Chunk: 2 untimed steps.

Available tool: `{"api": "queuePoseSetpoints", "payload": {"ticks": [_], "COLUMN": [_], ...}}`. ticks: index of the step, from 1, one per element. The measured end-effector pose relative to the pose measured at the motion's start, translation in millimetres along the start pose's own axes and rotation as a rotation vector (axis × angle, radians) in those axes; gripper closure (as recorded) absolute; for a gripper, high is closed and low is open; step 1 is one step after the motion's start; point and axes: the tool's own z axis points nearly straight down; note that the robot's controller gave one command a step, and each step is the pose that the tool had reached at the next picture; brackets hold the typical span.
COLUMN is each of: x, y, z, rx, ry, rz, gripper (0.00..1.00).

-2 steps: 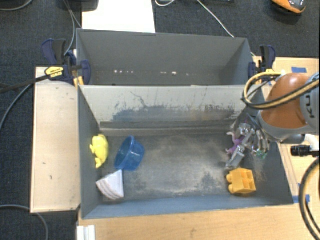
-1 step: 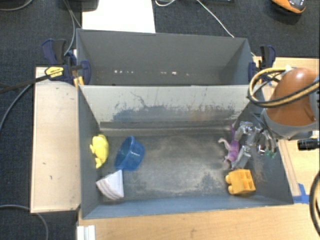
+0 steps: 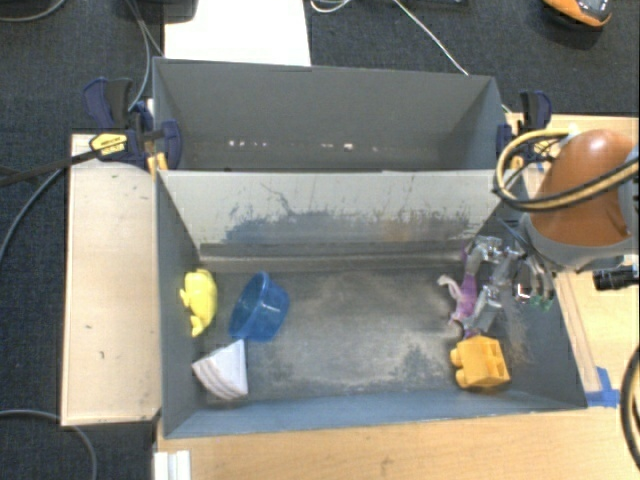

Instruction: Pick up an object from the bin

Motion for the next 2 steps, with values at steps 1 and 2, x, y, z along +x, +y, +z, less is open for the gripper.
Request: {"api": "queuePoseSetpoints", "payload": {"ticks": [1, 2], "x": [6.1, 7.2], "y": [1.4, 2.6], "z": [36.2, 57.7], "rx": [-0.004, -0.004], "ry": [0.003, 0.004], "rz": [-0.045, -0.058], "gripper": [0.00, 0.00]}}
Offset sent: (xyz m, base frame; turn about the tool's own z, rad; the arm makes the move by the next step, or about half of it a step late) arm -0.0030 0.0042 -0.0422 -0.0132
